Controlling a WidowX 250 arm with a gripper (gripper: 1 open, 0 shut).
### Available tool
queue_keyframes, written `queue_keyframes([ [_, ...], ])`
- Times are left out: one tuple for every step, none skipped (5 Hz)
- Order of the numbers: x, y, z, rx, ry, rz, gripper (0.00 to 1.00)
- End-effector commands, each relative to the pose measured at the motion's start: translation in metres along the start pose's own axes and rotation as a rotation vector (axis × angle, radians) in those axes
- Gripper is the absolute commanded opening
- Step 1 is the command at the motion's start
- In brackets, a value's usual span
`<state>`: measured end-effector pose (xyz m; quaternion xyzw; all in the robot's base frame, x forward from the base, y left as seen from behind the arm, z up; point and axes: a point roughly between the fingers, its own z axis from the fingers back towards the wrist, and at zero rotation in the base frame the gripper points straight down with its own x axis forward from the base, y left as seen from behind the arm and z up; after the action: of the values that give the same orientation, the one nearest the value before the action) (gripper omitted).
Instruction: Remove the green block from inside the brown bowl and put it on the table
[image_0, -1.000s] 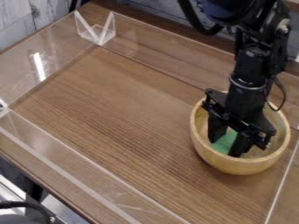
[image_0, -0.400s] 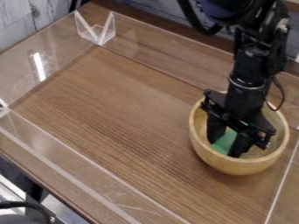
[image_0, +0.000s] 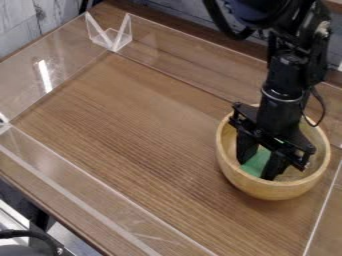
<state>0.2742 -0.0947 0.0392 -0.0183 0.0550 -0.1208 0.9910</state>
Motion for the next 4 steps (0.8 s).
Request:
queue_keyframes([
  [0.0078,0.0022,0.0233,-0.005,-0.08,0.013,0.0],
  [0.0082,0.0026,0.0239,-0.004,-0.083,0.018,0.0],
  [0.0087,0.0028,0.0244,-0.002,-0.085,0.022,0.0],
  [0.0093,0.003,0.0247,0.0,-0.087,0.026,0.0],
])
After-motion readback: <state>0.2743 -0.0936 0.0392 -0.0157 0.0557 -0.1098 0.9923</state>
